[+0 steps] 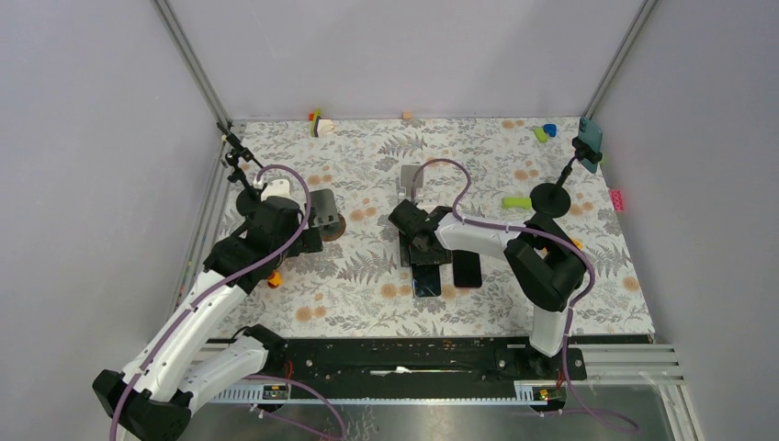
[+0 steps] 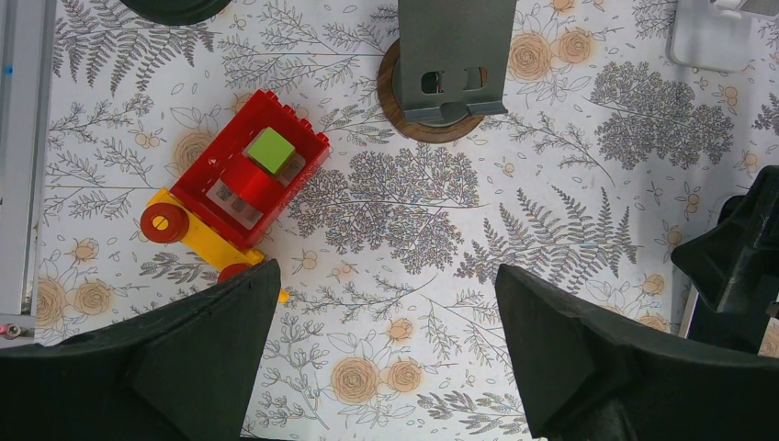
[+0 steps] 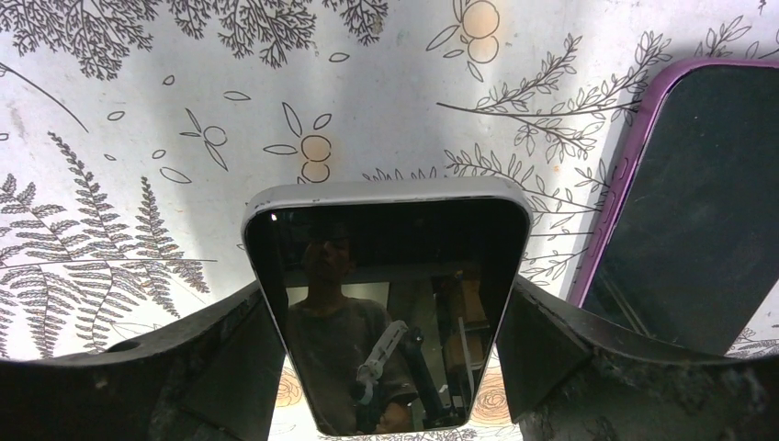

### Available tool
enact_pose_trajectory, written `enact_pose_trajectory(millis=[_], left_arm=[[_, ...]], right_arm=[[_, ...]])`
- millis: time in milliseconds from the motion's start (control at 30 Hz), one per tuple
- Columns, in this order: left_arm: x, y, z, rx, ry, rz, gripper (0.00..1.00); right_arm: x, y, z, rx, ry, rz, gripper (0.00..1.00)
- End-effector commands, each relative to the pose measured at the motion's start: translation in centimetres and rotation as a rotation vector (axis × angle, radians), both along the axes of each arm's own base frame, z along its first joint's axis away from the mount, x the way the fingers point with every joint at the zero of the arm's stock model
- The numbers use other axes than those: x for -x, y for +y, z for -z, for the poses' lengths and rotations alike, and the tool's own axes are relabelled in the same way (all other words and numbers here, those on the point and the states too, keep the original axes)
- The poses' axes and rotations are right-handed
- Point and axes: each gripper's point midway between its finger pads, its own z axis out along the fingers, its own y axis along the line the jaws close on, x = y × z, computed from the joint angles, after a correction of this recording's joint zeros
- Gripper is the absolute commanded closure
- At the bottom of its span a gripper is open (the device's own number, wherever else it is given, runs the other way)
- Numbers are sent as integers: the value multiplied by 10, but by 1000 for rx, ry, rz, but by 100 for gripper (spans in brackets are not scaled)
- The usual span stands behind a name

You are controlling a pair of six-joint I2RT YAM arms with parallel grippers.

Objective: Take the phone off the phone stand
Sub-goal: Place the phone at the center of the board.

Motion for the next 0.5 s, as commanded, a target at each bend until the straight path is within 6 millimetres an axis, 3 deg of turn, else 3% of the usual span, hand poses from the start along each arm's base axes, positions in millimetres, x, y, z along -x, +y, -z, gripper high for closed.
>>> enact_pose_trajectory(millis=[0, 467], left_arm=[[-3, 0, -5, 3, -26, -8, 1], [-4, -1, -4, 3, -19, -3, 1]], right_arm=[[-3, -16, 11, 99, -9, -2, 31], [4, -41, 19, 187, 19, 26, 10]])
